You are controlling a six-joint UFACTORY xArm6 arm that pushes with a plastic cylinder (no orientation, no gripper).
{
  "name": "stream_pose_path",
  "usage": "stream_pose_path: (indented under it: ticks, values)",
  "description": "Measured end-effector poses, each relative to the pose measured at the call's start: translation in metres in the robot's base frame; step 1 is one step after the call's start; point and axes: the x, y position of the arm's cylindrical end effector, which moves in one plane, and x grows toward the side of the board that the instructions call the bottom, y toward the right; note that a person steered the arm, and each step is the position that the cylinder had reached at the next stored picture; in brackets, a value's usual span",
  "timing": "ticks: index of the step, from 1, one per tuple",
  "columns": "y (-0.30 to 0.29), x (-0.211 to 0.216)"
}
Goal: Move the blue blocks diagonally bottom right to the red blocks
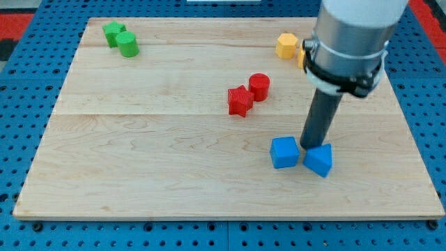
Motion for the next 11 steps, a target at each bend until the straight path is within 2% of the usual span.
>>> stream_pose_path:
  ticks: [1, 2, 3, 4, 5, 6, 8, 9, 10, 11]
  values:
    - [0.001, -0.034]
    - [-0.047, -0.047]
    - [-0.060, -0.015]
    - [-0.039, 0.013]
    - [-0.032, -0.039]
    - [0.018, -0.065]
    - [-0.010, -0.191]
    - [-0.086, -0.182]
    - [-0.089, -0.163]
    - [-0.072, -0.187]
